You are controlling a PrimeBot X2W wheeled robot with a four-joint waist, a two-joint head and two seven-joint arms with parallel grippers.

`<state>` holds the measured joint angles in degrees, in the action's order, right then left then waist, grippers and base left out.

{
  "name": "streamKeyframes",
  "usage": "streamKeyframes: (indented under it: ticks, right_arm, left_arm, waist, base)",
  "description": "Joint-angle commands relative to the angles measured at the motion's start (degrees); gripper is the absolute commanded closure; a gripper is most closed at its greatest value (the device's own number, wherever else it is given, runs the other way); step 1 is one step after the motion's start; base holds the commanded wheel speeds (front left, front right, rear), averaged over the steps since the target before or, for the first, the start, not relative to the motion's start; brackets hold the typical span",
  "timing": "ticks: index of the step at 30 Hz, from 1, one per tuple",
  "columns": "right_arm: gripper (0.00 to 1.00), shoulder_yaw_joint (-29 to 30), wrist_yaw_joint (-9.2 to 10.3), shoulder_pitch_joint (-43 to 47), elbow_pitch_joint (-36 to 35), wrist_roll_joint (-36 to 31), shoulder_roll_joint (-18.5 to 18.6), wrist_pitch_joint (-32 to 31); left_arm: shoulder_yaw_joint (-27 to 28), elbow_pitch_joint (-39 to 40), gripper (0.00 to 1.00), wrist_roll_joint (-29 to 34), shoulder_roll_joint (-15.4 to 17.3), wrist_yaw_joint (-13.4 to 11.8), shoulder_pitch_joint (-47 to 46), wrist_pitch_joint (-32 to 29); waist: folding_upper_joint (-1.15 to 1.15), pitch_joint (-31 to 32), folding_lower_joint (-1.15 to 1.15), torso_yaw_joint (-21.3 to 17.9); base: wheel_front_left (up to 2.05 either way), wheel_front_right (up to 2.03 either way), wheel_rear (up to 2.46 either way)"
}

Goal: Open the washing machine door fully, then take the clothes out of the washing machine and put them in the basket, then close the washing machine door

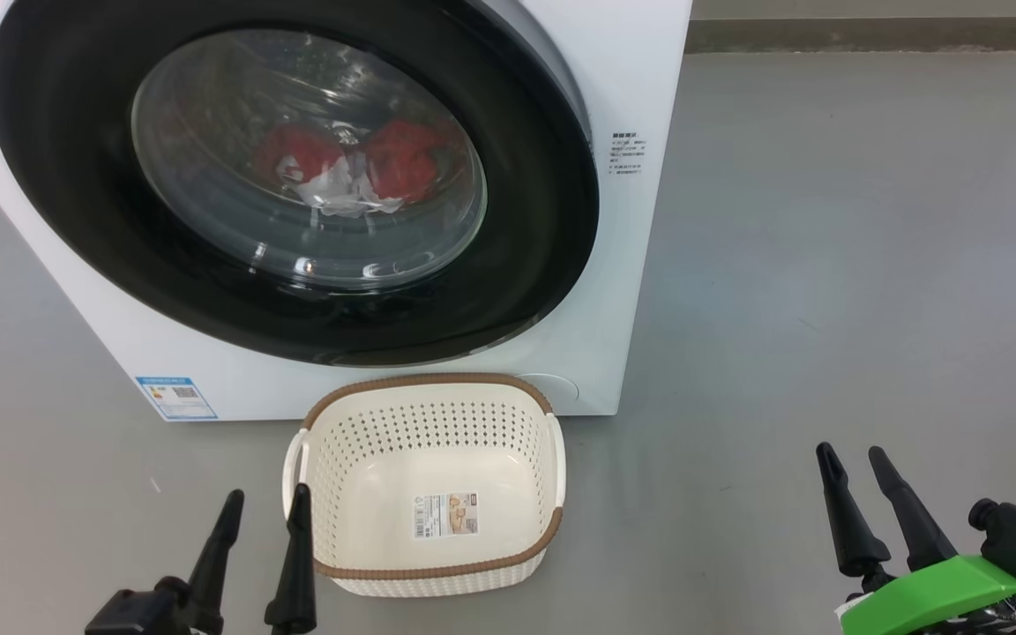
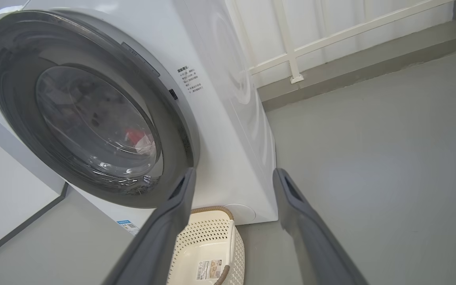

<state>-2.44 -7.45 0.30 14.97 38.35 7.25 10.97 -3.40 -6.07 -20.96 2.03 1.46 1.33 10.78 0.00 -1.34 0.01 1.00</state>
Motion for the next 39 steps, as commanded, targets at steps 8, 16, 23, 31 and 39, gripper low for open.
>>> streamKeyframes:
  ticks: [8,16,23,31,39]
  right_arm:
    - [0.00,-0.1,-0.03,0.7,-1.7,-4.6,1.2,2.0]
    - [0.00,0.4,-0.03,1.3,-1.5,-8.5,1.3,3.3]
    - [0.00,1.1,-0.03,1.7,-1.5,-10.5,1.4,4.0]
    - [0.00,2.0,-0.03,1.6,-1.0,-9.9,1.4,4.0]
    - [0.00,2.3,-0.03,1.7,-0.6,-9.8,1.2,4.0]
  left_arm:
    - [1.3,2.1,0.00,5.7,0.8,-0.7,-0.2,2.1]
    - [1.4,0.3,0.00,10.8,0.8,-1.4,-0.1,3.5]
    - [1.6,-1.4,0.00,12.7,0.8,-1.6,-0.2,4.2]
    - [2.6,-3.0,0.00,12.4,0.8,-1.1,-0.5,4.2]
    - [3.0,-3.4,0.00,12.3,0.8,-1.1,-0.3,4.2]
  waist:
    - [0.00,0.0,0.00,-0.1]
    - [0.00,-0.3,0.00,-0.4]
    - [0.00,-0.4,0.00,-0.3]
    - [0.00,-0.6,0.00,-0.5]
    - [0.00,-0.6,0.00,-0.7]
  base:
    - [0.00,0.00,0.00]
    - [0.00,0.00,0.00]
    - [0.00,0.00,0.00]
    - [0.00,0.00,0.00]
    - [0.00,0.00,0.00]
